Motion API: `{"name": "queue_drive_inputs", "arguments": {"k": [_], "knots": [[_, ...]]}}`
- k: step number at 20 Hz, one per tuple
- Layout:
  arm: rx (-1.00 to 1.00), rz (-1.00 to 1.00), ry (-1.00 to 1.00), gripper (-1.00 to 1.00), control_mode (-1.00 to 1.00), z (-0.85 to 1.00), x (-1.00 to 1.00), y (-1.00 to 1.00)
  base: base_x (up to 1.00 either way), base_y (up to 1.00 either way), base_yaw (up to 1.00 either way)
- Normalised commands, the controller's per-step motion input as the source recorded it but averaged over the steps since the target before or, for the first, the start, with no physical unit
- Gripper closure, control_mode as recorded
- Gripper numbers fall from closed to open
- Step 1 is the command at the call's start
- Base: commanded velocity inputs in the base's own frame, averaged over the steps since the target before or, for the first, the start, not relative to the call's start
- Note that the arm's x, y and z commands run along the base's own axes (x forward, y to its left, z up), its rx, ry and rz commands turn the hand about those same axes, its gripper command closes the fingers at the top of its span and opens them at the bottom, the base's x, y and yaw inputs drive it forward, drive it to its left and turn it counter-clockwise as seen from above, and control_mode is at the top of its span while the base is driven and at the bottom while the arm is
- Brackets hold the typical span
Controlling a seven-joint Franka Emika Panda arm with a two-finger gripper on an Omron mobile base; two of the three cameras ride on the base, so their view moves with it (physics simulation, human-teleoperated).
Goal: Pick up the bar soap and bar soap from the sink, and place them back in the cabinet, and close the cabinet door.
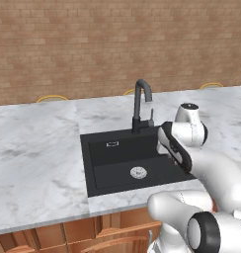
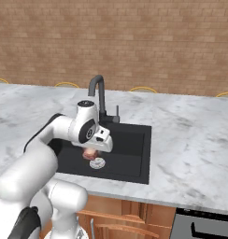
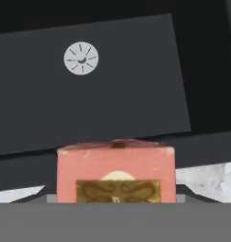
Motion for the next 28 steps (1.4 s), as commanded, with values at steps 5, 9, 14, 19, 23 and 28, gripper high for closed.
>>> {"name": "queue_drive_inputs", "arguments": {"k": [5,9,14,19,23,28], "knots": [[0.00,0.00,0.00,1.00,-1.00,0.47,-0.38,0.00,0.00,0.00,0.00],[0.00,0.00,0.00,1.00,-1.00,0.53,-0.35,0.06,0.00,0.00,0.00],[0.00,0.00,0.00,1.00,-1.00,0.48,-0.27,0.24,0.00,0.00,0.00],[0.00,0.00,0.00,1.00,-1.00,0.41,-0.15,0.35,0.00,0.00,0.00],[-0.01,0.00,0.00,1.00,-1.00,0.33,-0.09,0.38,0.00,0.00,0.00],[0.00,0.00,0.00,1.00,-1.00,0.30,-0.20,0.17,0.00,0.00,0.00]]}}
